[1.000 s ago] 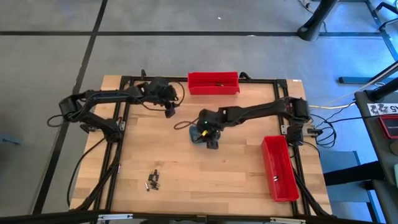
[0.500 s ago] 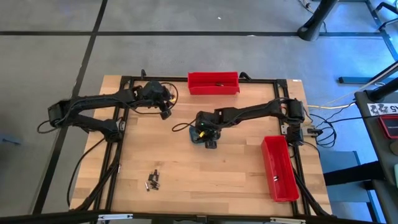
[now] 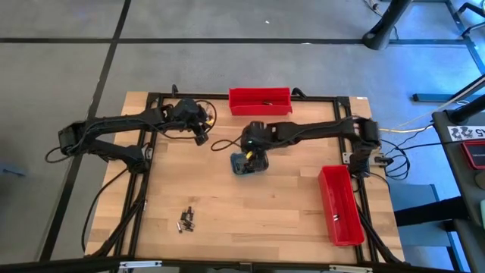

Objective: Sort batteries
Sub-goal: Put the black battery into the blue bin

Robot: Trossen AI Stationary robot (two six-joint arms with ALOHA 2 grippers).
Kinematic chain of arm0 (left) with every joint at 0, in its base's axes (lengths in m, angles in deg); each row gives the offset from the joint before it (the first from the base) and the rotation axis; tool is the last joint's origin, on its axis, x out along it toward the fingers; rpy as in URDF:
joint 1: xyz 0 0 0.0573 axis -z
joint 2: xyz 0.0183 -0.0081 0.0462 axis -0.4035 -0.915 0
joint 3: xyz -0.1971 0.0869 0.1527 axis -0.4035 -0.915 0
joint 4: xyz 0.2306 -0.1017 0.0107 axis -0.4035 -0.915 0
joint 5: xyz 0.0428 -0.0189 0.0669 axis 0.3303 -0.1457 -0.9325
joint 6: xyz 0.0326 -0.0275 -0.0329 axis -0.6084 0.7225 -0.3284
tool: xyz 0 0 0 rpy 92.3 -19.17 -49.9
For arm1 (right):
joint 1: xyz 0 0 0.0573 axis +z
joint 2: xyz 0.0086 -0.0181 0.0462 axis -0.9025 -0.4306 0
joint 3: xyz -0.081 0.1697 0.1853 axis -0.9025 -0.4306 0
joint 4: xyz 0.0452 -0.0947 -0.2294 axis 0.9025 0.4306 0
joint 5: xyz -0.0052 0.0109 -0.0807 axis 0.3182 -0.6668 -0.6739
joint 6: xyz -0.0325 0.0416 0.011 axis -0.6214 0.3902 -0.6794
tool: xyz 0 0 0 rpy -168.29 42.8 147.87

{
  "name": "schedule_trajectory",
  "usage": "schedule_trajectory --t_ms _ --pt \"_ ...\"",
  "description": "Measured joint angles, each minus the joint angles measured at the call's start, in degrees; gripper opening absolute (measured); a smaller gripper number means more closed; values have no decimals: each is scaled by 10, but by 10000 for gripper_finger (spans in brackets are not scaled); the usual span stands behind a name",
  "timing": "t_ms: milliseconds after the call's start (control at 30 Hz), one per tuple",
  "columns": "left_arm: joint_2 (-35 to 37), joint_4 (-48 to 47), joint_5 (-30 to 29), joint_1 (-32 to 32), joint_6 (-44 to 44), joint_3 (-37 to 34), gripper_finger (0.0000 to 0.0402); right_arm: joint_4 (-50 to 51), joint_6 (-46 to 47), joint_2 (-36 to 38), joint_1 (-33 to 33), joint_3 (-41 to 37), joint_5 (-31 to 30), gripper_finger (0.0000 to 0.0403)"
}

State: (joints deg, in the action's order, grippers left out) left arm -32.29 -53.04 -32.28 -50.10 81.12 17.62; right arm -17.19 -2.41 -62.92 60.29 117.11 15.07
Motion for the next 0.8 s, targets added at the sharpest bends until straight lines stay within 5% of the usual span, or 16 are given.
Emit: schedule_trajectory --t_ms 167,433,633,800 --pt "0 11 -7 -14 5 -6 131 -66 -19 80 -19 -79 13 169" --pt "-23 154 -8 -121 66 -100 131 -363 47 133 -53 -257 27 159" --pt "-95 230 102 -175 23 -89 149 -459 46 128 -52 -288 27 159" --pt "-199 200 120 -186 -22 -28 197 -465 39 128 -52 -287 27 159"
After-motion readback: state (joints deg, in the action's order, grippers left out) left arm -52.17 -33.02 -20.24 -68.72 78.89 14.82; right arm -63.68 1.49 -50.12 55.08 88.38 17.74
